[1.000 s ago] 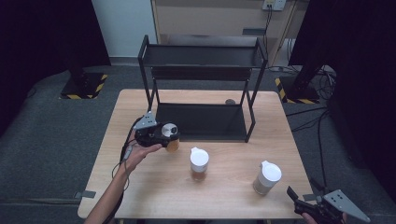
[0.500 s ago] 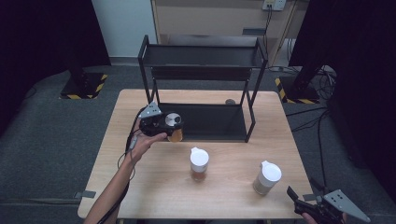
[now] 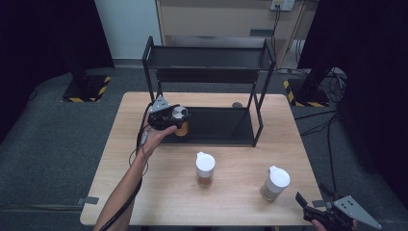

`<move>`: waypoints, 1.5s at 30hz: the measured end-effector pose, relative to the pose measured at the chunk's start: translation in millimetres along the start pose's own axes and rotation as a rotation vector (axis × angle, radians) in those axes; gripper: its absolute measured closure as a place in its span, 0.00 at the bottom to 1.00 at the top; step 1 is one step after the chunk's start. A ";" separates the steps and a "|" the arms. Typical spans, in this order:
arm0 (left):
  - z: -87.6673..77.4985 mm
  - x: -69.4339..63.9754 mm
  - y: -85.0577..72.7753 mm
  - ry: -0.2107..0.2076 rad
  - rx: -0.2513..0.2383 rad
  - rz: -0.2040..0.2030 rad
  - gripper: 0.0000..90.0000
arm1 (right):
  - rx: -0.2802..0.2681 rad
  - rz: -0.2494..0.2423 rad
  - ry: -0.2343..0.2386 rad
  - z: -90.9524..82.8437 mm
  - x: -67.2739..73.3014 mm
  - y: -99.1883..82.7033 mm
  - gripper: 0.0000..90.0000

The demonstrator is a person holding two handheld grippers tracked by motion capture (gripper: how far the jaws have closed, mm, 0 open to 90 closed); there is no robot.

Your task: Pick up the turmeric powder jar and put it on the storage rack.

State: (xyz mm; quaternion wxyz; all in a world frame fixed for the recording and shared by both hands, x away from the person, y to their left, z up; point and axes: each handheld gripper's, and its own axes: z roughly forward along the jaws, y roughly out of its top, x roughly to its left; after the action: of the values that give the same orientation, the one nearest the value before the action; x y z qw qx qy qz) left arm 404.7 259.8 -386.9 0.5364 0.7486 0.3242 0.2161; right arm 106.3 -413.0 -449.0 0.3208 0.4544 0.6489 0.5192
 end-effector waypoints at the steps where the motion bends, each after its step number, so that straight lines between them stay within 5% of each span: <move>1: 2.2 -0.2 -0.2 0.005 0.001 -0.006 0.38 | 0.000 -0.001 0.000 0.0 0.0 0.0 0.07; 18: 31.9 -4.7 -9.3 0.118 0.053 -0.016 0.38 | -0.002 0.005 0.004 -0.1 -0.8 -0.4 0.07; 45: 46.9 -0.5 -34.3 0.106 0.055 -0.084 0.38 | 0.002 0.010 0.005 1.0 -1.7 -0.5 0.07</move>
State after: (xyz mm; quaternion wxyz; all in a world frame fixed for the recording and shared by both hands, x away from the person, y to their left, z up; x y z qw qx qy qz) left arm 427.2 235.7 -434.7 0.5065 0.7363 0.3890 0.2236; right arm 107.7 -414.3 -449.8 0.3161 0.4565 0.6481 0.5212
